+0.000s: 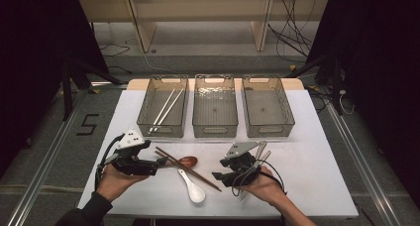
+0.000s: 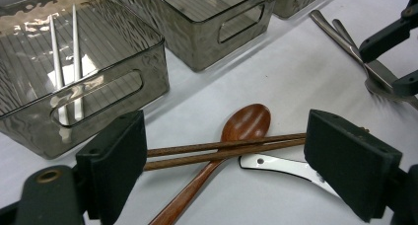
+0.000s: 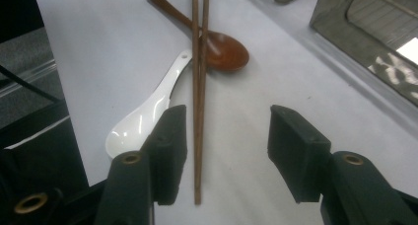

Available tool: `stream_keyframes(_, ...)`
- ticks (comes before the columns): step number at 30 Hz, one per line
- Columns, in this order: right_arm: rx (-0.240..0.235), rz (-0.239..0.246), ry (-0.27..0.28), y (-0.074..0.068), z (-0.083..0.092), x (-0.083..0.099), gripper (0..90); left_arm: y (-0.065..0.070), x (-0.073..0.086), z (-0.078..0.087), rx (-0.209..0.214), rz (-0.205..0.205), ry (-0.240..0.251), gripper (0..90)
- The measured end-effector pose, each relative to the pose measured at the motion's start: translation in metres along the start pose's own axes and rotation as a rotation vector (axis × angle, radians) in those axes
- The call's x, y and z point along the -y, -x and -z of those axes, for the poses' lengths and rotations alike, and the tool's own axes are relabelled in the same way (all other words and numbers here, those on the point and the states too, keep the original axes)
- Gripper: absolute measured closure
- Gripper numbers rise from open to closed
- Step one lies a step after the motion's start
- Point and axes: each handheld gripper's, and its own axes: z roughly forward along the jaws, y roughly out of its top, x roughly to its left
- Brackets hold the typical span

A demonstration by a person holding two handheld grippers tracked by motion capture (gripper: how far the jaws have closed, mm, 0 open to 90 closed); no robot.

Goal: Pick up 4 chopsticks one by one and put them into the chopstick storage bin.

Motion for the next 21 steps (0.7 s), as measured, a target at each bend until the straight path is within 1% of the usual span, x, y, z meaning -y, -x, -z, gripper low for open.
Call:
stream_keyframes(3,-0.005,0.008,-0.029,-0.002,-0.006,-0.001,53.1,0.0,0.001,0.001,-0.005,-0.002,0.003,15.8)
stream_keyframes(6,-0.006,0.032,-0.072,-0.003,-0.014,-0.002,54.5,0.0,0.002,0.001,-0.011,0.002,0.004,15.6)
stream_keyframes(8,-0.005,0.044,-0.091,-0.005,-0.018,-0.002,55.5,-0.001,0.003,0.002,-0.014,0.003,0.003,15.5)
stream_keyframes(9,-0.006,0.053,-0.104,-0.006,-0.02,-0.002,55.9,-0.001,0.003,0.002,-0.015,0.01,0.011,15.4)
stream_keyframes(13,-0.01,0.06,-0.141,-0.007,-0.027,-0.001,57.8,-0.001,0.004,0.005,-0.024,0.019,0.025,15.4)
stream_keyframes(17,-0.011,0.067,-0.176,-0.01,-0.033,0.001,60.4,-0.001,0.004,0.006,-0.025,0.015,0.035,15.4)
stream_keyframes(20,-0.016,0.075,-0.187,-0.01,-0.037,0.002,62.5,-0.002,0.004,0.005,-0.026,0.014,0.031,15.4)
stream_keyframes(21,-0.014,0.069,-0.199,-0.01,-0.037,0.002,62.8,-0.001,0.005,0.005,-0.026,0.015,0.032,15.5)
